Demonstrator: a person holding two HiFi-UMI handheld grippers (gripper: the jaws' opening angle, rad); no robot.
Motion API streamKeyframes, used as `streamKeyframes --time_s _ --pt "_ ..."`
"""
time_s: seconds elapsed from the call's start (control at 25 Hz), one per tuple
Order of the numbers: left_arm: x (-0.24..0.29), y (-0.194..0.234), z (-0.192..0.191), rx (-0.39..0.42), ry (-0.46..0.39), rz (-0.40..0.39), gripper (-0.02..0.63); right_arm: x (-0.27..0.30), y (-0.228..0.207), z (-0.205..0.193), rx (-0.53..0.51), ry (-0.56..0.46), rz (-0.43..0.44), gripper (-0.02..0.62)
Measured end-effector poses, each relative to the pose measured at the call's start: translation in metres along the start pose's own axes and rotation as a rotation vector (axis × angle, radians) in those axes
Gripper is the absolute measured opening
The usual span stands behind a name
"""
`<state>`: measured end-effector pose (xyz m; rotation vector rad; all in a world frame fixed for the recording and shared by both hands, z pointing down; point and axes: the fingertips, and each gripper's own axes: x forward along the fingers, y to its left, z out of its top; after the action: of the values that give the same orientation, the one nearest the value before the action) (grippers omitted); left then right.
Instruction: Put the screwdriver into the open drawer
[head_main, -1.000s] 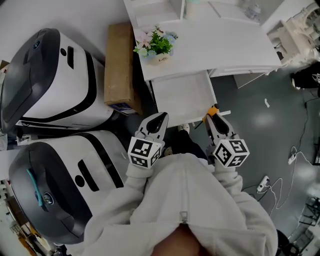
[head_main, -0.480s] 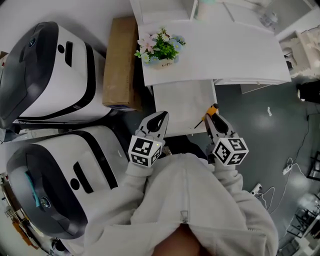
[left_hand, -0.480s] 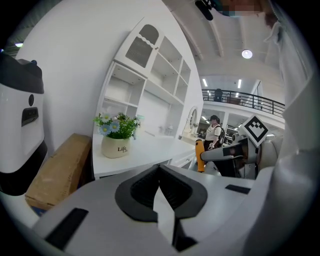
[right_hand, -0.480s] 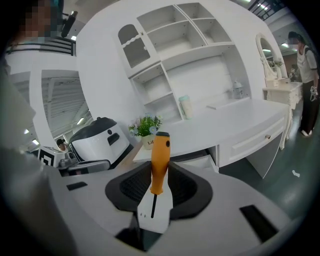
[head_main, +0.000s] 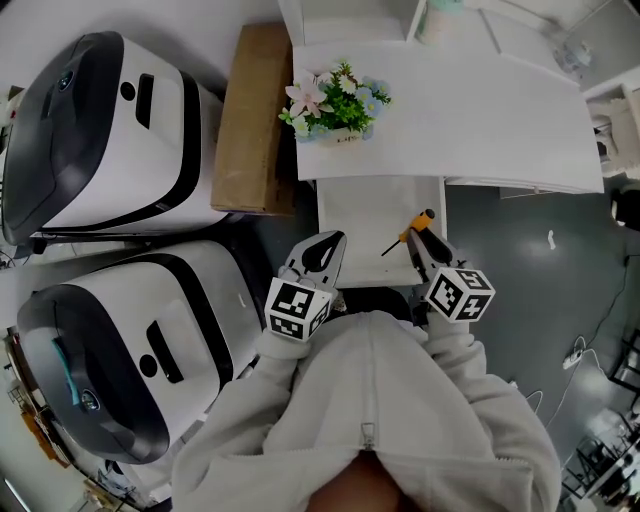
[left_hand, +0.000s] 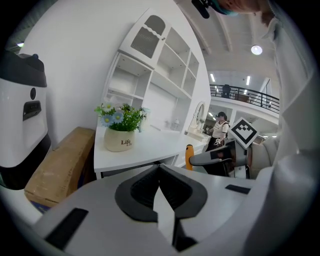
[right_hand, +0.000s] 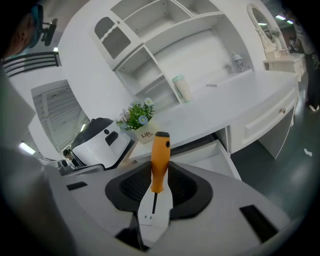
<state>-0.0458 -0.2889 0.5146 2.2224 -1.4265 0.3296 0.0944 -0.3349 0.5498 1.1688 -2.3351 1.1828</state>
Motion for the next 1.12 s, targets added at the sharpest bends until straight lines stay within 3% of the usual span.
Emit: streamKeyframes --time_s 0.12,0.28,0.76,1.12 --pt "0.008 0.003 0.000 -0.001 0.011 0.010 0.017 0.017 -0.010 -0.002 0.009 0.032 -0.004 0.118" --pt "0.016 0.007 -0.004 0.001 0.031 0.022 0.017 0.044 -0.028 -0.007 0.094 0.055 -0.018 0.118" --pt "0.016 0.005 -0.022 -0.009 0.092 0.051 0.017 0.119 -0.080 -0.032 0.222 0.130 -0.138 0.117" --pt "0.009 0.010 -0.036 -0.018 0.135 0.098 0.017 0.162 -0.106 -0.043 0.456 0.129 -0.146 0.114"
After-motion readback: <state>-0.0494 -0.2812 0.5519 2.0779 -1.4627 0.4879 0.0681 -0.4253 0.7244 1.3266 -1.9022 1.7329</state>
